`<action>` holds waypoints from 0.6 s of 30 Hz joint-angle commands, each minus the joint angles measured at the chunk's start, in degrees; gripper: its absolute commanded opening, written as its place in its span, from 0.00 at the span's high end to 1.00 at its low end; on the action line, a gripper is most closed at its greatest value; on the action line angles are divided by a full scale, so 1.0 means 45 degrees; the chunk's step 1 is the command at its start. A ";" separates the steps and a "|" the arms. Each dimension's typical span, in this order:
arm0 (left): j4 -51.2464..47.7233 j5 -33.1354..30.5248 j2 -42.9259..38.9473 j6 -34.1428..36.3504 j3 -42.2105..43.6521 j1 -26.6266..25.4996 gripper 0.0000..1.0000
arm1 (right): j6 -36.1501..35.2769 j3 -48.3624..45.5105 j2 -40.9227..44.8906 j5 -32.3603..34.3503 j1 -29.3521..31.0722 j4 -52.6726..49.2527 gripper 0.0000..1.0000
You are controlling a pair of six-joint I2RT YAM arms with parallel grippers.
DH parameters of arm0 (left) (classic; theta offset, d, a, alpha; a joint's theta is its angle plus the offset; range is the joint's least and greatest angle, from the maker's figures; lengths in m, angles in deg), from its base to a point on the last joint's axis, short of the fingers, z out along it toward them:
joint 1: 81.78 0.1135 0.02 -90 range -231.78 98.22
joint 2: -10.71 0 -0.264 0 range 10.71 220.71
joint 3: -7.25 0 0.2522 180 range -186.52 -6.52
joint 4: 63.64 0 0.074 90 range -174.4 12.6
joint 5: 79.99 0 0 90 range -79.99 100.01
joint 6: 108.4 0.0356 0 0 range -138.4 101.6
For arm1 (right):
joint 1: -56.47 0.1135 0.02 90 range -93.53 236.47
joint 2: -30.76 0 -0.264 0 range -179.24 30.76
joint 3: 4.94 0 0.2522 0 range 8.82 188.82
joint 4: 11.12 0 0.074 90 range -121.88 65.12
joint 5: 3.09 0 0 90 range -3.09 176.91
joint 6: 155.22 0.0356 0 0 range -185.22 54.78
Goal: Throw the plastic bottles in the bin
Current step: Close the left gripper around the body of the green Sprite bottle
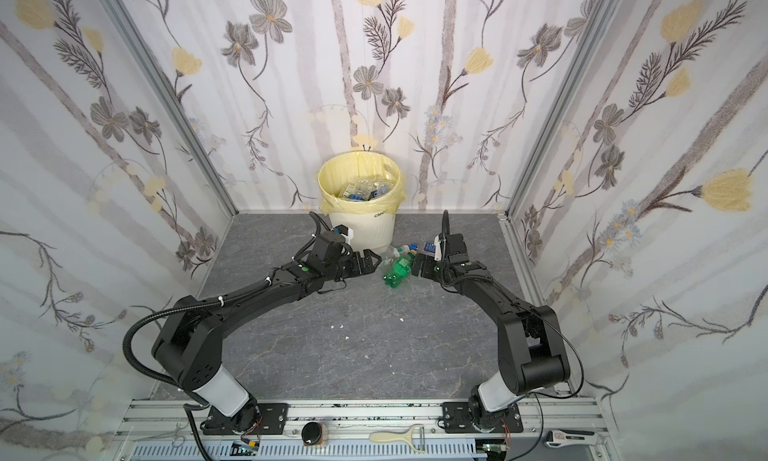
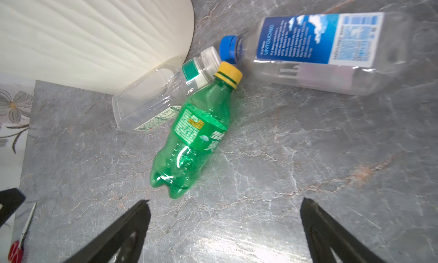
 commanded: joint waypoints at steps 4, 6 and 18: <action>0.0199 -0.0277 0.1832 0.1461 -0.1182 -0.0440 0.00 | 0.0526 -0.0971 0.1402 -0.0847 -0.0853 0.0928 0.00; 0.0120 -0.0647 0.2460 0.1857 -0.1843 -0.0635 0.00 | 0.0542 -0.1196 0.1702 -0.0967 -0.1005 0.0980 0.00; -0.0343 -0.1933 0.5035 0.3511 -0.3792 -0.1442 0.00 | 0.0598 -0.2118 0.2925 -0.1744 -0.1879 0.1343 0.00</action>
